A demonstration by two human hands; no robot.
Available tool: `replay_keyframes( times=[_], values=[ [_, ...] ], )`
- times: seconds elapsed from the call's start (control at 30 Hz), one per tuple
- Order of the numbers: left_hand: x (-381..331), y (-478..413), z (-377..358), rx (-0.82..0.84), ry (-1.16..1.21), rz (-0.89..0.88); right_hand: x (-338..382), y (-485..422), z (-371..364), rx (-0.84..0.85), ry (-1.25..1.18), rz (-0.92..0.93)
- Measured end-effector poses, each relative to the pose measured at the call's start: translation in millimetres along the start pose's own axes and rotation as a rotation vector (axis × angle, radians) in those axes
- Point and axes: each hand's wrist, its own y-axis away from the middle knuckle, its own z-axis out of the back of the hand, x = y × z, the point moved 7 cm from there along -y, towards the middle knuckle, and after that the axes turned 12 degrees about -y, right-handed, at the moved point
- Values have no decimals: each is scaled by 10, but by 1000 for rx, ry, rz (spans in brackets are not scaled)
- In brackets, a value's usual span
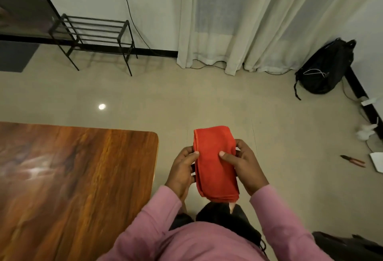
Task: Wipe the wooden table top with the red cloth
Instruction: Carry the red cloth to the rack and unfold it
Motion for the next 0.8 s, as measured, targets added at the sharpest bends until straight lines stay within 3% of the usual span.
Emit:
replay_keyframes(
  times=[0.27, 0.47, 0.57, 0.67, 0.8],
  values=[
    [-684, -819, 142, -47, 25, -46, 478, -1023, -368, 80, -131, -26],
    [-1416, -1654, 282, -228, -110, -179, 995, -2069, -546, 147, -256, -18],
    [-1726, -2012, 343, -313, -291, -275, 1295, -2582, -589, 149, -278, -29],
    [-2083, -2323, 446, -456, -641, -426, 1579, -3046, -681, 187, -293, -38],
    [-2487, -2626, 571, -592, -990, -457, 1782, -3552, -883, 237, -296, -59]
  ],
)
